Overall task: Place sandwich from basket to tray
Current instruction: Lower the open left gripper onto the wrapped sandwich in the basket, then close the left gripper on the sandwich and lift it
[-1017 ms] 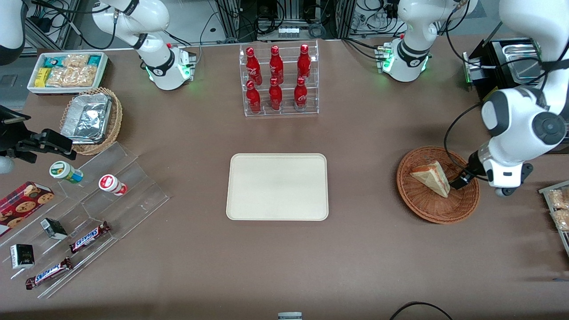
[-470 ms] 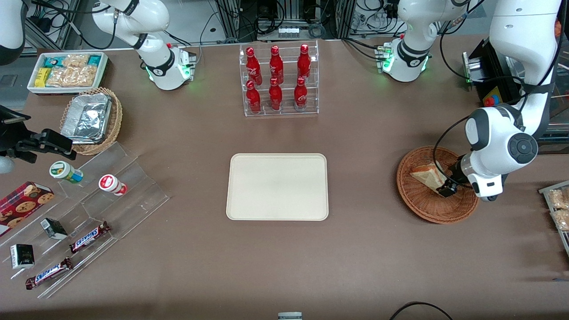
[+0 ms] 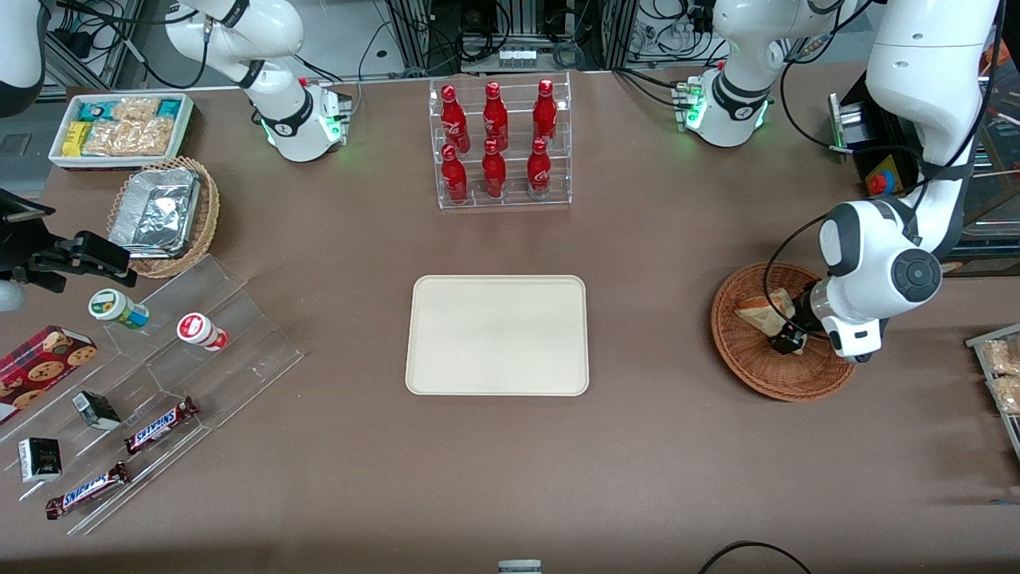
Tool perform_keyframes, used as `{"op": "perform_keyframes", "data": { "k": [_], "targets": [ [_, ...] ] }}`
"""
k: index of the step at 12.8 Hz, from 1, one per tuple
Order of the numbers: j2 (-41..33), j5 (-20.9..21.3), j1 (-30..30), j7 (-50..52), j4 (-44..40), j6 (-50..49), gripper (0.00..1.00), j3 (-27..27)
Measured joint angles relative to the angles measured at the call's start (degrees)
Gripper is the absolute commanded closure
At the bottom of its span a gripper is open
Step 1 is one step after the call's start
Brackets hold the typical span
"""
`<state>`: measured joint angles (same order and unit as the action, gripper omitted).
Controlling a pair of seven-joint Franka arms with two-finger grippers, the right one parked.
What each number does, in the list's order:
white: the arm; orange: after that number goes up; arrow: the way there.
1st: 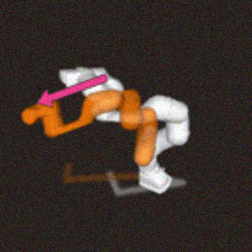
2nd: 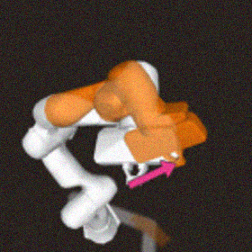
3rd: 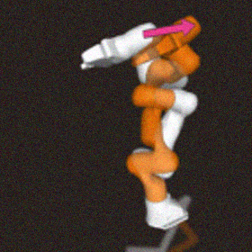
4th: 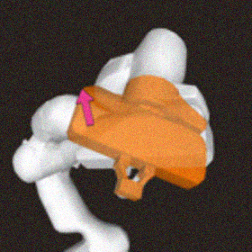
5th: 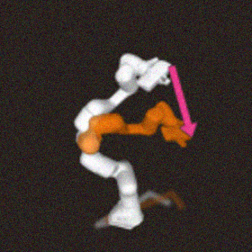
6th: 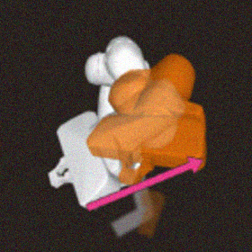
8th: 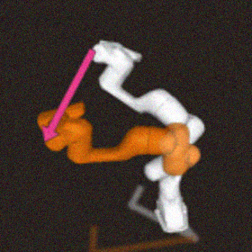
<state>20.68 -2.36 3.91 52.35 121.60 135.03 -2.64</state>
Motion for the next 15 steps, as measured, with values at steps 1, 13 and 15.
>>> {"op": "perform_keyframes", "data": {
  "k": [1, 13, 15],
  "targets": [
    [0.04, 0.0, 0.0, 0.0, 0.35, 0.0, 0.13, 0.0],
    [-6.66, 0.01, -1.51, -0.38, -2.68, -13.04, 0.69, -0.19],
    [-8.27, 0.01, -4.79, -0.55, -7.67, -16.87, 0.69, -0.53]
  ]
}}
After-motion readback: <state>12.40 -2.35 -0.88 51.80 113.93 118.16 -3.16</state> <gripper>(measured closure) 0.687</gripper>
